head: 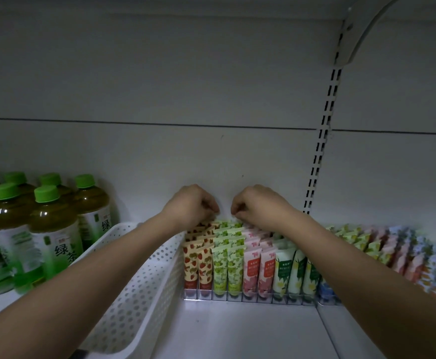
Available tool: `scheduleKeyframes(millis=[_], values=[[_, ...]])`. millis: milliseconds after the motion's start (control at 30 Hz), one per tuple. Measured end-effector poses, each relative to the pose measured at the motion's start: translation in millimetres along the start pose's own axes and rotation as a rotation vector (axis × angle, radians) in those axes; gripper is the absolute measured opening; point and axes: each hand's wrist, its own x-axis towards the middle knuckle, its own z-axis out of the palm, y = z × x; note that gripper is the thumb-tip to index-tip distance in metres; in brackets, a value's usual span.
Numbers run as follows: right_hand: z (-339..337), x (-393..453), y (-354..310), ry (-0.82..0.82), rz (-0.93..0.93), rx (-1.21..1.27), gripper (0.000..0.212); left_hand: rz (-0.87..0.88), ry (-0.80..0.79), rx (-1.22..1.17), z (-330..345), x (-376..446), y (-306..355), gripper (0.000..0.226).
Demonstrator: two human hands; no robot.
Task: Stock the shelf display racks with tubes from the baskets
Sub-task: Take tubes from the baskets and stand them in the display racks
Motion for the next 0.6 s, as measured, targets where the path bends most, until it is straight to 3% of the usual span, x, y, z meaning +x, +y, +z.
scheduleKeyframes(millis=[233, 600], values=[[9, -2, -5, 0.003, -0.014, -0.067, 0.013, 0.059, -0.013, 0.14, 9, -2, 4, 0.013], [13, -3, -7, 0.032, 0.02, -0.027, 0.011, -0.041, -0.025, 0.21, 16, -4, 16, 0.016]])
